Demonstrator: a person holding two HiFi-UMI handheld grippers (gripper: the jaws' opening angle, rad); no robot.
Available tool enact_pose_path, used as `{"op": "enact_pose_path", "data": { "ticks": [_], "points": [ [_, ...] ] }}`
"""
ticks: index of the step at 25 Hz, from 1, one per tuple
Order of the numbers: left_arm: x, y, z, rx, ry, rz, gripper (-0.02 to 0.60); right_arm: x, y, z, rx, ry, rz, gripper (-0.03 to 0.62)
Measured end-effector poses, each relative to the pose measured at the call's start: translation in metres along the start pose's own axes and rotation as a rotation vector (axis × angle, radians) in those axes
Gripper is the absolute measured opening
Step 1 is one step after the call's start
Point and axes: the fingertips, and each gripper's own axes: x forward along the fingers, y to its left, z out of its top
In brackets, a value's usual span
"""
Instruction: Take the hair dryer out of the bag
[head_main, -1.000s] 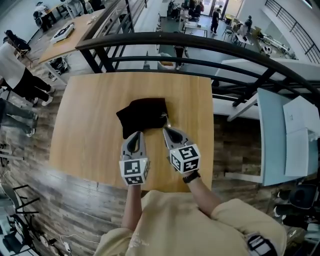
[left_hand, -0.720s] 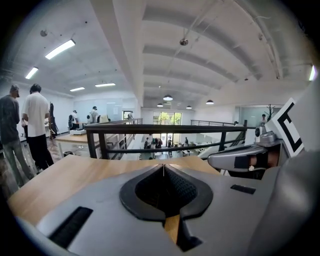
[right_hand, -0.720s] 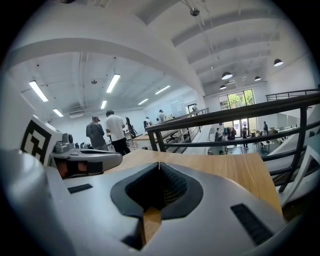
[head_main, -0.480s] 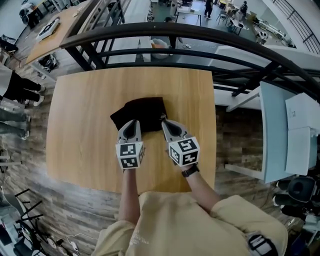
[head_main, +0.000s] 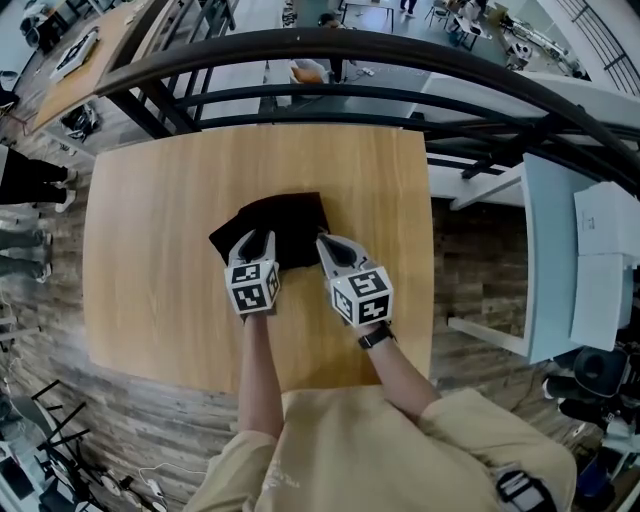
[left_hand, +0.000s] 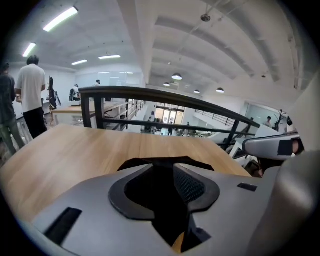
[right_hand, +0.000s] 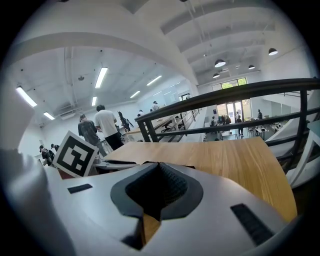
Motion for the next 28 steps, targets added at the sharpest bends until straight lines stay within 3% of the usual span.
{"op": "enact_pose_path", "data": {
  "ticks": [5,10,11,13,15,19,23,28],
  "points": [
    [0.026,0.004,-0.012,-0.087,0.033,-0.024,0.199,0.013,-0.005,-0.005,0.007,0.021,0.011,0.014],
    [0.04,0.007,-0.023,-0.092,0.068,-0.001,0.218,0.02,-0.011,-0.009,0.015,0.03,0.01,0.014],
    [0.042,0.009,-0.024,-0.086,0.074,0.018,0.194,0.021,-0.014,-0.01,0.016,0.032,0.008,0.014],
    [0.043,0.015,-0.026,-0.091,0.078,0.061,0.083,0.021,-0.018,-0.013,0.019,0.038,0.005,0.014],
    [0.041,0.02,-0.027,-0.119,0.076,0.077,0.027,0.021,-0.021,-0.016,0.023,0.044,0.004,0.014],
    [0.039,0.022,-0.028,-0.14,0.075,0.066,0.017,0.018,-0.027,-0.021,0.026,0.05,-0.004,0.014],
    [0.032,0.026,-0.021,-0.211,0.035,0.055,0.014,0.018,-0.031,-0.024,0.015,0.057,-0.006,0.014],
    [0.015,0.024,-0.005,-0.272,-0.022,0.026,0.014,0.018,-0.035,-0.031,-0.116,0.086,0.038,0.014]
  ]
}}
